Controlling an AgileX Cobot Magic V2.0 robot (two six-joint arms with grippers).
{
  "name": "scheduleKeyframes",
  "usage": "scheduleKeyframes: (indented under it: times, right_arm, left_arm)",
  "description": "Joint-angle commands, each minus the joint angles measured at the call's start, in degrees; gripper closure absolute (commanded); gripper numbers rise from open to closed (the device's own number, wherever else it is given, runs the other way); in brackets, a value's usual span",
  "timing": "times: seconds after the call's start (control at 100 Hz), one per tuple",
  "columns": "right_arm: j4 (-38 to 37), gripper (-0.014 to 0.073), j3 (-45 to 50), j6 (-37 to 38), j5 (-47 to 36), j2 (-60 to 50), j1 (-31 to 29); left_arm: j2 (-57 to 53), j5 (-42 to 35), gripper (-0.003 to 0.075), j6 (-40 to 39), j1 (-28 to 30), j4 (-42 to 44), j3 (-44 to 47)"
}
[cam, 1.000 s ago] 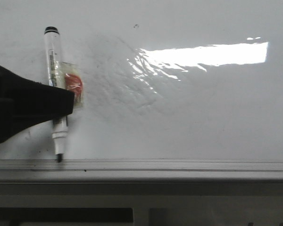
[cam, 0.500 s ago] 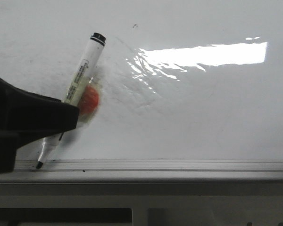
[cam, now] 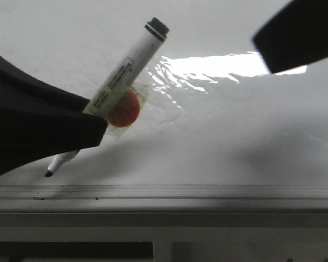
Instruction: Write number 8 on whiteboard
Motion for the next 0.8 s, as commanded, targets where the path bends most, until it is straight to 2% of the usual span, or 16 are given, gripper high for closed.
scheduleKeyframes:
  times: [0.0, 0.17, 0.4, 0.57, 0.64, 0.79]
  right_arm:
    - [0.8, 0.0261, -4.8, -0.6, -3.5, 3.1, 3.0]
    - [2.0, 0.0261, -8.9, -0.6, -4.5, 8.7, 5.6]
    - [2.4, 0.0261, -10.3, -0.5, -8.6, 12.8, 5.6]
    - [2.8, 0.0269, -10.3, -0.3, -8.6, 14.2, 5.6]
    - [3.0, 0.0340, -10.3, 0.1, -8.6, 14.6, 5.6]
    - [3.0, 0.0647, -10.3, 0.1, -8.5, 14.6, 5.6]
  left_arm:
    - [-1.5, -6.5, 0.0741, -0.5, 0.1, 4.4, -1.9]
    - [-2.7, -7.8, 0.0741, -0.5, 0.1, 4.8, -1.9]
    - [-2.7, -7.9, 0.0741, -0.5, 0.1, 6.5, -1.9]
    - [-2.7, -7.9, 0.0741, -0.5, 0.1, 6.9, -1.9]
    - [-2.7, -8.0, 0.0741, -0.5, 0.1, 6.9, -1.9]
    - [-2.7, -7.9, 0.0718, -0.5, 0.1, 6.9, -1.9]
